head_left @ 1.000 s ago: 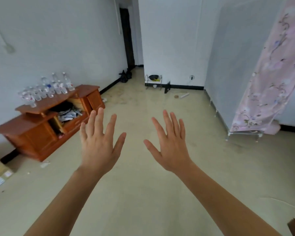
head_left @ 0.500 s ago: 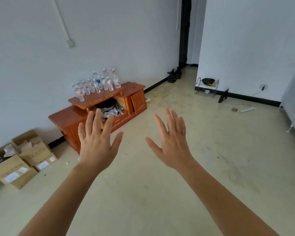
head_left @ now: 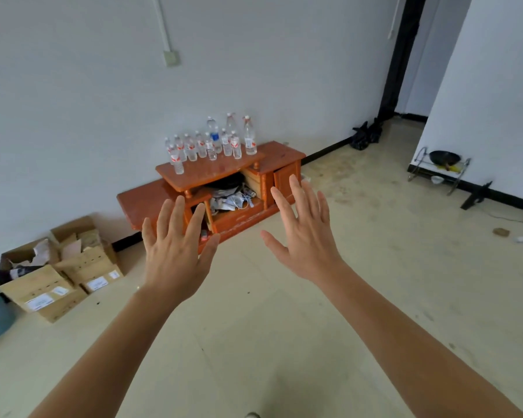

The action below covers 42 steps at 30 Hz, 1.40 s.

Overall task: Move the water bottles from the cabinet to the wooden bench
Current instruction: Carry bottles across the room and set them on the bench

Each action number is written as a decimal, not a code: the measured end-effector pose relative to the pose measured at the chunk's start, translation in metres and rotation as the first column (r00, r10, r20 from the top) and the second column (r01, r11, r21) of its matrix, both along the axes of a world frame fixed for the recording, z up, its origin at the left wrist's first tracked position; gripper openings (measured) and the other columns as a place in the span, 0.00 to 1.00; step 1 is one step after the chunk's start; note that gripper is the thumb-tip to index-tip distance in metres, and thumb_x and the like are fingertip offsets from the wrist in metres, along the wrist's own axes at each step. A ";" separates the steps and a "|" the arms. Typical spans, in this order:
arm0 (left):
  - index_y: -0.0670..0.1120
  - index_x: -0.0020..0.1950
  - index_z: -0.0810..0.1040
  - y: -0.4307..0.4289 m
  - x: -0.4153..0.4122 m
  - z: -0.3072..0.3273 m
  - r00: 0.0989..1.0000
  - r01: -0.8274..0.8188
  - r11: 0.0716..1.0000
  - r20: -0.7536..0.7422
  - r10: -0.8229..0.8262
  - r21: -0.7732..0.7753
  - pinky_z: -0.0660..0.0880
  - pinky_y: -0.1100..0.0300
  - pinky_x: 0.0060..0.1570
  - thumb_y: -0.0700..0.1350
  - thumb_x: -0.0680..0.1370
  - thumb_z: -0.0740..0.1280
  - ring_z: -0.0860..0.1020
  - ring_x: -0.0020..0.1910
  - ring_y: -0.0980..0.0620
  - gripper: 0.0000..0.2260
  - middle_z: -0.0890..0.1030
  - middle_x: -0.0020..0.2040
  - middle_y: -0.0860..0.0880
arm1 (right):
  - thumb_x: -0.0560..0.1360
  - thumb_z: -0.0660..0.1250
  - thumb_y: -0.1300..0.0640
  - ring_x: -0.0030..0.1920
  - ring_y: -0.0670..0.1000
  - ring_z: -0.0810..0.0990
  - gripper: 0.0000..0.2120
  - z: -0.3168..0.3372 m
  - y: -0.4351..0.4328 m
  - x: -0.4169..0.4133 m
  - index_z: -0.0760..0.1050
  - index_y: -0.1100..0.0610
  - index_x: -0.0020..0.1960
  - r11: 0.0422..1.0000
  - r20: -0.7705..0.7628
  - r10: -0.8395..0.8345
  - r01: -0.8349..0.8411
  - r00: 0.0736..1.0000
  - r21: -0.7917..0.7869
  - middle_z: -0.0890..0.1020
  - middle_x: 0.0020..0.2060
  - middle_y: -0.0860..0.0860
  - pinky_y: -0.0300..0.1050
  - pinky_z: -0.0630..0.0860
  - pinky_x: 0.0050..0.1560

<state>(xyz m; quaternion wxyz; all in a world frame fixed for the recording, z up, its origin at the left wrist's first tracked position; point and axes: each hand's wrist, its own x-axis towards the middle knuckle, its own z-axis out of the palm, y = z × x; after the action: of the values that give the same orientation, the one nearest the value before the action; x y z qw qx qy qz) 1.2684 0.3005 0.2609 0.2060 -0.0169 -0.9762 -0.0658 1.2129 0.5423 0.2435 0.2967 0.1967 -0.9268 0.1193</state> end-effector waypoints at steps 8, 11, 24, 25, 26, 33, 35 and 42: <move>0.51 0.81 0.57 -0.040 -0.198 0.008 0.998 -0.054 0.998 -0.013 0.054 0.029 0.48 0.34 0.76 0.67 0.80 0.41 0.48 0.81 0.41 0.34 0.54 0.82 0.42 | 0.81 0.58 0.36 0.80 0.63 0.55 0.35 0.005 -0.034 -0.183 0.58 0.54 0.82 0.999 -0.013 -0.024 0.025 1.000 0.040 0.53 0.81 0.60 0.65 0.53 0.79; 0.51 0.81 0.57 -0.037 -0.271 0.015 0.999 -0.036 0.999 -0.040 0.037 0.011 0.50 0.33 0.75 0.67 0.81 0.43 0.49 0.81 0.40 0.33 0.55 0.82 0.41 | 0.81 0.57 0.36 0.81 0.63 0.53 0.35 0.005 -0.030 -0.244 0.57 0.54 0.82 0.997 -0.017 -0.066 0.067 0.998 0.037 0.53 0.81 0.60 0.63 0.51 0.79; 0.53 0.82 0.48 -0.008 -0.593 -0.033 0.991 -0.053 0.996 0.122 0.062 -0.076 0.46 0.37 0.77 0.67 0.80 0.38 0.43 0.82 0.43 0.34 0.46 0.83 0.44 | 0.81 0.54 0.34 0.81 0.63 0.52 0.35 -0.054 -0.010 -0.574 0.57 0.53 0.82 0.998 0.081 -0.057 0.060 0.995 -0.031 0.54 0.81 0.60 0.63 0.49 0.78; 0.53 0.82 0.47 -0.004 -0.630 -0.033 0.987 -0.058 0.994 0.147 0.071 -0.091 0.45 0.37 0.78 0.67 0.80 0.38 0.42 0.82 0.43 0.33 0.45 0.83 0.44 | 0.81 0.54 0.34 0.81 0.63 0.51 0.35 -0.057 -0.008 -0.613 0.56 0.53 0.82 0.998 0.111 -0.053 0.057 0.992 -0.037 0.53 0.81 0.60 0.63 0.49 0.78; 0.52 0.82 0.46 -0.002 -0.646 -0.032 0.984 -0.062 0.994 0.162 0.076 -0.093 0.45 0.37 0.78 0.67 0.80 0.38 0.42 0.82 0.44 0.34 0.44 0.83 0.44 | 0.81 0.54 0.34 0.81 0.63 0.51 0.36 -0.057 -0.007 -0.632 0.55 0.53 0.82 0.997 0.132 -0.058 0.064 0.990 -0.041 0.53 0.81 0.60 0.63 0.48 0.78; 0.52 0.83 0.48 -0.001 -0.785 -0.047 0.970 -0.055 0.991 0.229 0.082 -0.122 0.48 0.38 0.78 0.67 0.80 0.37 0.45 0.82 0.43 0.34 0.46 0.83 0.44 | 0.81 0.56 0.35 0.80 0.64 0.52 0.37 -0.060 -0.002 -0.788 0.54 0.53 0.82 1.000 0.250 -0.011 0.010 0.968 0.005 0.52 0.81 0.61 0.62 0.51 0.77; 0.51 0.82 0.52 0.001 -0.819 -0.065 0.953 -0.035 0.987 0.291 0.080 -0.155 0.51 0.37 0.77 0.67 0.80 0.36 0.49 0.82 0.42 0.35 0.50 0.83 0.43 | 0.80 0.57 0.35 0.80 0.64 0.53 0.37 -0.073 0.003 -0.824 0.54 0.53 0.82 0.999 0.277 0.010 -0.023 0.961 0.045 0.53 0.81 0.61 0.64 0.54 0.77; 0.52 0.82 0.52 -0.015 -0.938 -0.137 0.885 -0.041 0.987 0.453 0.107 -0.153 0.52 0.37 0.76 0.67 0.76 0.32 0.49 0.82 0.42 0.38 0.49 0.83 0.43 | 0.79 0.61 0.37 0.80 0.65 0.52 0.40 -0.141 -0.005 -0.958 0.49 0.52 0.82 0.993 0.466 -0.030 -0.028 0.884 0.117 0.50 0.81 0.61 0.65 0.57 0.78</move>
<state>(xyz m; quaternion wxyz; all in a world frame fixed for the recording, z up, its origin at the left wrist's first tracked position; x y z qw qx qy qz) 0.3303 0.2854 0.1242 -0.0303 0.0219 -0.9993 0.0081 0.2552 0.5369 0.1023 0.0528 0.1792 -0.9766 0.1067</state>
